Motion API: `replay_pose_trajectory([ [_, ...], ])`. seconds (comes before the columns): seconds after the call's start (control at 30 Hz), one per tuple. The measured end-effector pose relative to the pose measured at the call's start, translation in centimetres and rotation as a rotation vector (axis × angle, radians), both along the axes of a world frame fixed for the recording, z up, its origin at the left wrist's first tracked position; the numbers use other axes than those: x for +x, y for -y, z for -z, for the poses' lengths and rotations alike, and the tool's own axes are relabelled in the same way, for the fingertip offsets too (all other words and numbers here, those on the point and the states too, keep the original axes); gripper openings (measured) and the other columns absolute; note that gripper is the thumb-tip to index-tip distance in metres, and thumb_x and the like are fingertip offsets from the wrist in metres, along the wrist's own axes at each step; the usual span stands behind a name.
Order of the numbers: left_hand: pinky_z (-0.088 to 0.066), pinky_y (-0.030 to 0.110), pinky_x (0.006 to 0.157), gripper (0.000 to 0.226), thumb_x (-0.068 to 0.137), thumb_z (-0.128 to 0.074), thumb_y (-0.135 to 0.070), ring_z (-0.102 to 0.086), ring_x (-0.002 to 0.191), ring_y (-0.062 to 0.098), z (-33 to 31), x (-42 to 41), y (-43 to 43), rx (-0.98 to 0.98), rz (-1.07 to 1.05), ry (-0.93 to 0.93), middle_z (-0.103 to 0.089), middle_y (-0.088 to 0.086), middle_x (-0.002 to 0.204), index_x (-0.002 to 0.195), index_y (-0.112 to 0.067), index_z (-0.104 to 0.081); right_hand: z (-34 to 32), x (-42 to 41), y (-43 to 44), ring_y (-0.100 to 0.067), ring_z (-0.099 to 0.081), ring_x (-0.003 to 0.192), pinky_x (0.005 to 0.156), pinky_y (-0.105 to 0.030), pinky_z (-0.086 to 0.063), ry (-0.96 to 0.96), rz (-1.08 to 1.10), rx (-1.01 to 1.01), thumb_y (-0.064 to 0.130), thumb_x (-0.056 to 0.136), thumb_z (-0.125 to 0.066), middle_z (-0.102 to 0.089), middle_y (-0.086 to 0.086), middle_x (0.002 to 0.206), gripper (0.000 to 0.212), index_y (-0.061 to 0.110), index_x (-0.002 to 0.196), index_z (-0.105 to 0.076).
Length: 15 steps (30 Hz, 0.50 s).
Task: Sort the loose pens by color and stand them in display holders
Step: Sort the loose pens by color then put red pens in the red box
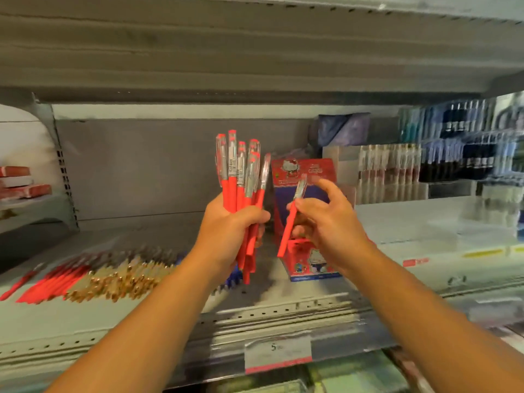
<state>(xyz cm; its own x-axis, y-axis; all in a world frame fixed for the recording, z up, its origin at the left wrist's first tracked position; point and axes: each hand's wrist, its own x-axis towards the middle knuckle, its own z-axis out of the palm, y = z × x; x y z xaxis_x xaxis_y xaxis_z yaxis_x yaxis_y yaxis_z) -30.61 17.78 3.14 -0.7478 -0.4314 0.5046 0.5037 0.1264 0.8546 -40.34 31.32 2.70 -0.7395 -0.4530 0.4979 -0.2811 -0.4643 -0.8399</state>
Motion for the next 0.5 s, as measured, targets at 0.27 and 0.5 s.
replay_pose_trajectory([
  [0.27,-0.038,0.026,0.042,0.018,0.069,-0.071,-0.007,-0.046,0.046,0.022,-1.1,-4.9,-2.6,-0.05,-0.038,-0.007,-0.051,0.011,0.054,0.078,-0.009,-0.055,-2.1,-6.5,-2.7,-0.025,-0.069,0.065,0.055,-0.032,-0.057,-0.22,0.05,0.11,-0.002,0.089,-0.065,-0.063,-0.017,0.099,0.042,0.022,0.117,-0.046],
  [0.5,-0.033,0.021,0.04,0.026,0.084,-0.07,-0.001,-0.044,0.046,0.02,-2.9,-10.8,0.5,0.029,-0.099,0.035,-0.051,0.005,0.048,0.064,-0.016,-0.063,-4.1,-13.2,2.2,-0.023,-0.067,0.054,0.05,-0.042,-0.06,-0.429,0.229,0.311,-0.002,0.087,-0.065,-0.061,-0.01,0.09,0.052,0.037,0.111,-0.04],
])
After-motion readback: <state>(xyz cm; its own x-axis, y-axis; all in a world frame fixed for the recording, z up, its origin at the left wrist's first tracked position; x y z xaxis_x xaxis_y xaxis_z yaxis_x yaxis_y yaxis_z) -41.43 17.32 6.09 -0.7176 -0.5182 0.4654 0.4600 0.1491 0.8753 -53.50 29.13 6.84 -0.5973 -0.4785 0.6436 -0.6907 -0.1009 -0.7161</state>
